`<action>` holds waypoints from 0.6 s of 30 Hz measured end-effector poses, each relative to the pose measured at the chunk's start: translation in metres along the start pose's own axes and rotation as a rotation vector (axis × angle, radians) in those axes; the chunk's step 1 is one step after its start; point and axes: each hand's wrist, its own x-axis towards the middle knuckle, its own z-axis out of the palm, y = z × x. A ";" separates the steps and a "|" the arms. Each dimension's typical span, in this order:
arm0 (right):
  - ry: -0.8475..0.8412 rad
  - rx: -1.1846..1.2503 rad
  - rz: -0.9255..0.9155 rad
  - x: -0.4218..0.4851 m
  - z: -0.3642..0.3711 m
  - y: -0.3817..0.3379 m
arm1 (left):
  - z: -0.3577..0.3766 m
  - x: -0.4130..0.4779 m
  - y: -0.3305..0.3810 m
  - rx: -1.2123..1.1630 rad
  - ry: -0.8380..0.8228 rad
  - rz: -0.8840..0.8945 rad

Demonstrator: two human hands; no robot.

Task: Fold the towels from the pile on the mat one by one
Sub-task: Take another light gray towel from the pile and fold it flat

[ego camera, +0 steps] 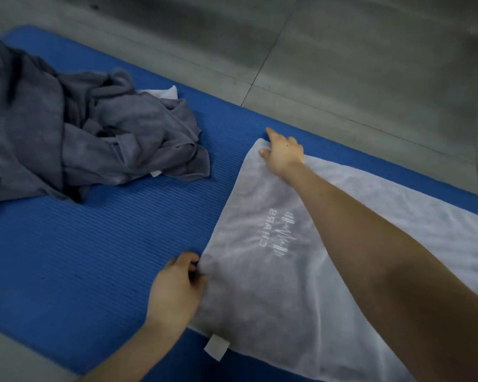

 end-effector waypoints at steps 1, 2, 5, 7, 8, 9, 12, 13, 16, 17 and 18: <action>0.021 -0.057 -0.002 0.004 0.002 -0.004 | 0.000 0.000 -0.003 0.038 -0.012 0.008; 0.057 -0.126 -0.008 0.007 0.003 -0.007 | 0.000 0.000 -0.005 0.083 -0.027 0.017; 0.235 -0.277 -0.055 0.009 -0.001 -0.008 | -0.004 0.002 -0.005 0.198 -0.099 0.033; 0.297 -0.268 -0.082 0.003 -0.014 -0.005 | -0.008 0.005 -0.005 0.216 -0.132 0.026; 0.319 -0.246 -0.095 -0.001 -0.024 -0.002 | -0.012 0.007 -0.005 0.191 -0.141 0.001; 0.348 -0.230 -0.110 -0.006 -0.035 0.003 | -0.017 0.009 -0.004 0.139 -0.149 -0.030; 0.410 -0.252 -0.097 -0.031 -0.070 0.023 | -0.038 0.015 0.008 -0.081 -0.229 -0.104; 0.408 -0.248 -0.070 -0.040 -0.081 0.031 | -0.046 0.018 0.013 -0.156 -0.268 -0.123; 0.393 -0.112 0.062 -0.078 -0.110 0.064 | -0.065 0.017 0.039 -0.343 -0.385 -0.139; 0.394 -0.038 0.117 -0.090 -0.118 0.077 | -0.068 0.014 0.049 -0.366 -0.405 -0.125; 0.392 0.037 0.173 -0.104 -0.124 0.091 | -0.070 0.010 0.060 -0.371 -0.411 -0.103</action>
